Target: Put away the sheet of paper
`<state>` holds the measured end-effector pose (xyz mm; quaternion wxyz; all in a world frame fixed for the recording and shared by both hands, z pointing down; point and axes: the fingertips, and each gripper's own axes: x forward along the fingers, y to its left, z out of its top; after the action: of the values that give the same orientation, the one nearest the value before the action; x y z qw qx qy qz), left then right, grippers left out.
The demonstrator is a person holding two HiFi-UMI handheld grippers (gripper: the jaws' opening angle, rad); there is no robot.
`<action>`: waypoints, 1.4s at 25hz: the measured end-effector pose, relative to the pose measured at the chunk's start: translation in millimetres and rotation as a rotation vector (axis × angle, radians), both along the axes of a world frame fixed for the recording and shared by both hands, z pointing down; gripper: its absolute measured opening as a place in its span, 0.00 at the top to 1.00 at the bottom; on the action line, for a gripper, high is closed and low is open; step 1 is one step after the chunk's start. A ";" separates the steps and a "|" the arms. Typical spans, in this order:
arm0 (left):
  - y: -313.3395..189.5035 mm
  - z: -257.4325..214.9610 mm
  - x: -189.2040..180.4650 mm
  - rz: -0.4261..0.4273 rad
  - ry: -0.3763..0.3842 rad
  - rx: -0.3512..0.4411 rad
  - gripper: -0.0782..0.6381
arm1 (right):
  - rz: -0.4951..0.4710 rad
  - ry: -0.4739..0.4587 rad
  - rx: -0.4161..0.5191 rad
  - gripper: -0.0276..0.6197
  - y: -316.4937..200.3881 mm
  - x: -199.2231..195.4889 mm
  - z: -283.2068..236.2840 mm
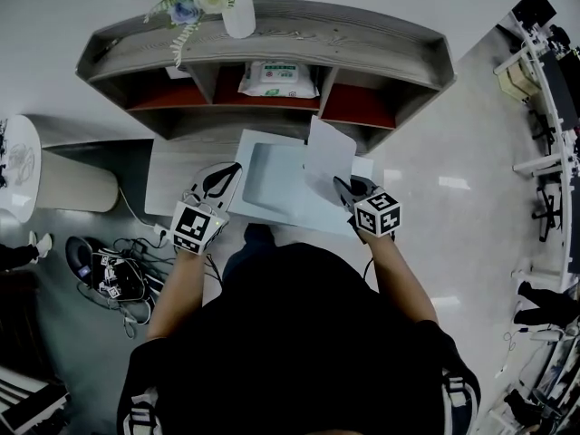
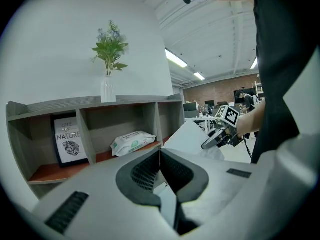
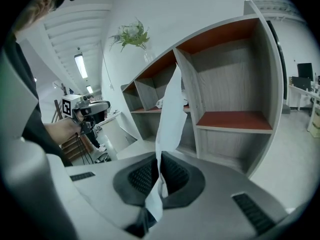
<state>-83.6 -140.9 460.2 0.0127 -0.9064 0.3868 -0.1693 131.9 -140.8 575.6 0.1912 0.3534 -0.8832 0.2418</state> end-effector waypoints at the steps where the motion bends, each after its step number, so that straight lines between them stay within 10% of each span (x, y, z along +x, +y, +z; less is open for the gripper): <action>1: -1.5 1.1 -1.0 0.002 -0.002 -0.001 0.86 | 0.000 0.001 -0.004 0.94 -0.4 -0.9 0.9; 35: -22.6 32.2 -31.7 -0.010 -0.018 -0.077 0.86 | 0.006 -0.017 -0.250 0.94 -1.7 -28.7 95.9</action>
<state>-115.3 -163.5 492.5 -0.0195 -0.9027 0.3845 -0.1920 103.2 -142.5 671.5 0.2256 0.3273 -0.8467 0.3536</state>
